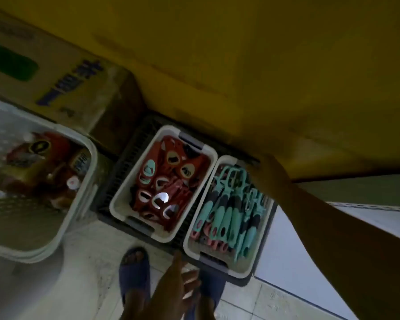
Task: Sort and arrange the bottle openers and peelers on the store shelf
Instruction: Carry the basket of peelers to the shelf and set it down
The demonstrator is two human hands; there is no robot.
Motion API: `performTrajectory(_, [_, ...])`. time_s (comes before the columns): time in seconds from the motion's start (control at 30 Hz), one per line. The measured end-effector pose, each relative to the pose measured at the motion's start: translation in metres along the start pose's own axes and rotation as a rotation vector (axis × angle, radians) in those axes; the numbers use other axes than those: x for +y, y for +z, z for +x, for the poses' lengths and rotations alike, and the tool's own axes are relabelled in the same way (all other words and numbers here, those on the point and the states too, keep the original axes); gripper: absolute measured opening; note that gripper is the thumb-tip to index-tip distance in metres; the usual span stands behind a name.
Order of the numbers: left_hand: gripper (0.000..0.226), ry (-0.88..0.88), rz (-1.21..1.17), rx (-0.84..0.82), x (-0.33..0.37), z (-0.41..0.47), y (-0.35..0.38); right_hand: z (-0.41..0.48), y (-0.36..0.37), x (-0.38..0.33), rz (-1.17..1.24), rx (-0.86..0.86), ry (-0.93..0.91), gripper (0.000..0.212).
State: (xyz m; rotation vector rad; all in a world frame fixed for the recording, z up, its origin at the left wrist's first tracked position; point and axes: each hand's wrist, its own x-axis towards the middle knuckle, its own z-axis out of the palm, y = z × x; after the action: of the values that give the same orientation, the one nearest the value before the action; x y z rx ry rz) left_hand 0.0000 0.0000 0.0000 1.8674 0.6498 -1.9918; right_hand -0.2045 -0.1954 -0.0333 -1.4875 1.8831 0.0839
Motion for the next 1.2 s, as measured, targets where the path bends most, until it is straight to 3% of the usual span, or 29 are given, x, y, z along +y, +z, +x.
performTrajectory(0.2, [0.061, 0.11, -0.202, -0.15, -0.011, 0.026, 0.024, 0.015, 0.006, -0.001, -0.139, -0.211, -0.044, 0.029])
performTrajectory(0.3, [0.06, 0.132, -0.3, -0.179, -0.015, 0.031, 0.03, 0.015, 0.0, -0.002, -0.147, -0.247, -0.073, 0.037])
performTrajectory(0.5, [0.066, 0.151, -0.259, -0.198, -0.022, 0.027, 0.033, 0.01, 0.001, 0.005, -0.155, -0.217, -0.035, 0.025])
performTrajectory(0.7, [0.052, 0.143, -0.128, -0.186, -0.032, -0.002, 0.025, -0.028, -0.022, 0.042, -0.06, -0.267, 0.034, 0.047])
performTrajectory(0.83, [0.059, 0.095, -0.099, -0.166, -0.026, -0.038, 0.03, -0.059, -0.058, 0.047, -0.033, -0.236, 0.1, 0.035])
performTrajectory(0.97, [0.055, 0.128, -0.067, -0.133, 0.003, -0.095, 0.035, -0.087, -0.105, 0.015, 0.021, -0.182, 0.141, 0.063])
performTrajectory(1.2, [0.054, 0.43, 0.012, 0.004, 0.088, -0.237, -0.019, -0.142, -0.17, -0.125, 0.171, -0.192, 0.046, 0.06])
